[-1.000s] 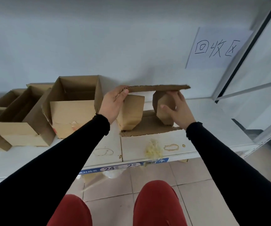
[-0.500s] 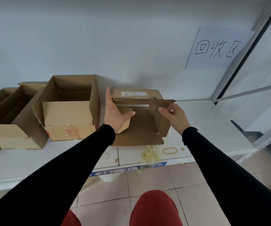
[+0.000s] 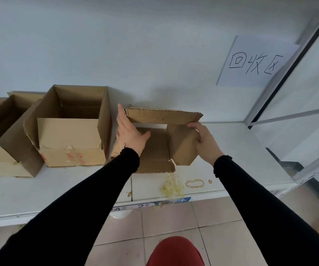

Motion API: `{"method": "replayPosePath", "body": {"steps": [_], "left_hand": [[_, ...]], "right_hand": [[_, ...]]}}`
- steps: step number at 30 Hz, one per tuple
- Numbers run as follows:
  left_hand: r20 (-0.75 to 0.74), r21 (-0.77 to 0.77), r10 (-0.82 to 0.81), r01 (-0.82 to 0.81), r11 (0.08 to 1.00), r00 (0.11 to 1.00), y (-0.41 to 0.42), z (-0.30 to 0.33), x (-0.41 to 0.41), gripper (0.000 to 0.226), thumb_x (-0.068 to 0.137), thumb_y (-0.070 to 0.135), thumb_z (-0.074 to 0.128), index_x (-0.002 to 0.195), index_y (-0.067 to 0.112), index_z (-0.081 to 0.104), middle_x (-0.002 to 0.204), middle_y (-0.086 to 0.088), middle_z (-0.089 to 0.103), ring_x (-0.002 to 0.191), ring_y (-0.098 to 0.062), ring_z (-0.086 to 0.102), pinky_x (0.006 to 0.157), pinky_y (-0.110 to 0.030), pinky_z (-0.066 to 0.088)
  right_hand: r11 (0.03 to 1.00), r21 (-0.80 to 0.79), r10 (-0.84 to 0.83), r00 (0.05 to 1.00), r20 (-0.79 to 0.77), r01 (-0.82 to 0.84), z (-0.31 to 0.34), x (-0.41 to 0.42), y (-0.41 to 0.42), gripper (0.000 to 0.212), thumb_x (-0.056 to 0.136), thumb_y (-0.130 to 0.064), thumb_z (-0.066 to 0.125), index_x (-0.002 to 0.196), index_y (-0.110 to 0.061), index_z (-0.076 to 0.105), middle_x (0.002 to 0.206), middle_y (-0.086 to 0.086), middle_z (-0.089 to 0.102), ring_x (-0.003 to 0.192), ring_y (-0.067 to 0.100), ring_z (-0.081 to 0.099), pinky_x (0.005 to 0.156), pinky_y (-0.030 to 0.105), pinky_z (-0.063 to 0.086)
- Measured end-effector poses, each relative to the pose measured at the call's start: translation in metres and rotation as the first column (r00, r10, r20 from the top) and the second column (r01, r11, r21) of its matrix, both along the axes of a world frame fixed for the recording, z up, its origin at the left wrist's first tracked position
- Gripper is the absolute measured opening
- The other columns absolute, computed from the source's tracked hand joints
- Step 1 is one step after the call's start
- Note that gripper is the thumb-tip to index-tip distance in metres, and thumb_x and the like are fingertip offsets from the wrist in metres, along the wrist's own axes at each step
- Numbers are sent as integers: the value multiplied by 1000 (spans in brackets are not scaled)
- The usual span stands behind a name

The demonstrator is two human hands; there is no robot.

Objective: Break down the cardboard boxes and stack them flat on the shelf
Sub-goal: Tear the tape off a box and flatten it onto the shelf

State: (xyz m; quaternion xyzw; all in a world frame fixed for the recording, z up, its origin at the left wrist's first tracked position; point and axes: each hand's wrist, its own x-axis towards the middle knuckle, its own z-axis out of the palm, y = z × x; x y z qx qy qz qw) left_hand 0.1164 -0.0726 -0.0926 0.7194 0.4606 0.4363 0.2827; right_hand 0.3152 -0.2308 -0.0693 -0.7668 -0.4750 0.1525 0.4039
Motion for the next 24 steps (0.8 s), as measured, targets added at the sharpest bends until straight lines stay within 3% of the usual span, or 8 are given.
{"method": "replayPosePath", "body": {"steps": [3,6,10,12,16,19,22,24], "left_hand": [[41,-149,-279,282,948,959,6,7,-15,131,70,18,82,153,50,-15,162,-5,29,101,-26,68,104,-47,49],[-56,-305,-576,535,788,816,15,18,-37,113,84,17,71,155,47,-11,164,-7,25,140,-23,43,120,-42,30],[-249,-482,-737,580,657,629,31,17,-61,76,99,26,50,157,48,6,161,16,17,145,-6,22,119,-27,14],[-269,-493,-778,613,618,568,33,10,-61,70,101,24,42,154,54,10,164,17,11,150,-6,14,123,-30,8],[-486,-458,-749,599,657,451,26,-13,-49,62,105,23,35,158,42,12,167,9,-4,154,-17,-13,124,-45,-10],[-587,-452,-712,573,683,385,18,-33,-39,59,104,33,32,158,43,11,167,9,-7,153,-20,-15,123,-53,-8],[-622,-512,-723,542,666,301,16,-48,-32,63,98,49,28,158,43,12,167,9,-8,153,-21,-17,121,-59,-10],[-640,-562,-735,516,647,224,16,-57,-31,64,98,62,20,158,42,12,167,10,-9,153,-19,-16,119,-60,-12]], "right_hand": [[1000,30,-3,998,-62,5,-1,10,-2,67,82,13,37,126,-35,53,127,-4,56,99,18,59,77,27,49],[994,99,-21,972,-235,45,-2,17,-6,65,83,18,35,122,-31,54,126,-9,60,99,23,62,78,37,54],[989,128,4,869,-494,68,-11,17,-14,49,93,14,44,127,-22,51,131,7,61,105,24,66,81,47,59],[990,128,20,821,-570,65,-22,15,-17,48,94,13,47,129,-19,51,131,11,61,108,23,66,86,50,60],[983,81,-50,672,-739,163,-45,14,-23,49,99,8,47,131,-28,54,126,12,64,108,29,70,84,43,62],[967,6,-130,512,-849,255,-60,22,-31,31,103,-7,44,121,-24,64,115,12,69,99,34,72,87,46,60],[906,-48,-192,310,-931,420,-72,37,-37,26,100,-18,38,97,-6,61,112,20,63,86,35,65,73,43,61],[857,-129,-301,280,-912,499,-76,47,-34,25,98,-22,35,90,-6,52,109,22,64,77,32,62,66,39,55]]}}
